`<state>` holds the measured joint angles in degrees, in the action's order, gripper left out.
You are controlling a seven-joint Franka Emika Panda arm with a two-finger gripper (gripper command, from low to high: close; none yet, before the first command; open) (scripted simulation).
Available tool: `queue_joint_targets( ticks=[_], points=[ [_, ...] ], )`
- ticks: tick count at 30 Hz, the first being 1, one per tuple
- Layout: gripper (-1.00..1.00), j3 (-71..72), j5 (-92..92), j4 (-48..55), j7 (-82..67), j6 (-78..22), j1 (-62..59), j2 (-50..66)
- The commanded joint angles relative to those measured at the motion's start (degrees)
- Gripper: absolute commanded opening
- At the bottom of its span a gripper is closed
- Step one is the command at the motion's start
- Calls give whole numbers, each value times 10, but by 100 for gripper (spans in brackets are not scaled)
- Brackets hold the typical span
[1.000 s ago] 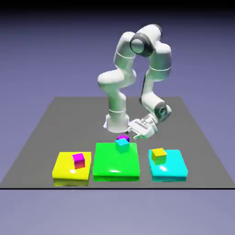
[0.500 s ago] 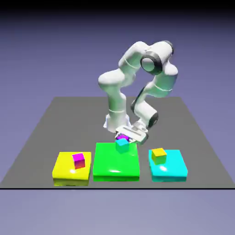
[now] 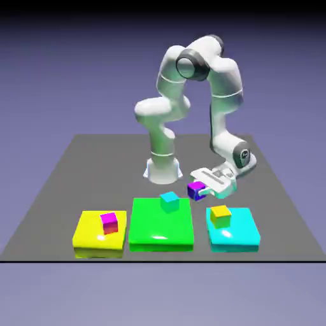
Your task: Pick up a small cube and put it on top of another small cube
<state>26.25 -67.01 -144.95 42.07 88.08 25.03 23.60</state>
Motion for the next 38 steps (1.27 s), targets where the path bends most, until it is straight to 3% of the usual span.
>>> queue_joint_targets(
  ticks=[1, 20, 29, 34, 35, 38],
  points=[
    [-100, -21, -10, 7, -15, 8, -2, -9],
    [-100, -415, -186, 131, -303, 168, -38, -174],
    [-100, -592, -323, -2, -168, 225, 133, -79],
    [-100, -605, -374, 47, -125, 280, 79, 1],
    [100, -605, -374, 47, -125, 280, 79, 1],
    [100, -598, -348, 22, -147, 251, 107, -40]
  ],
)
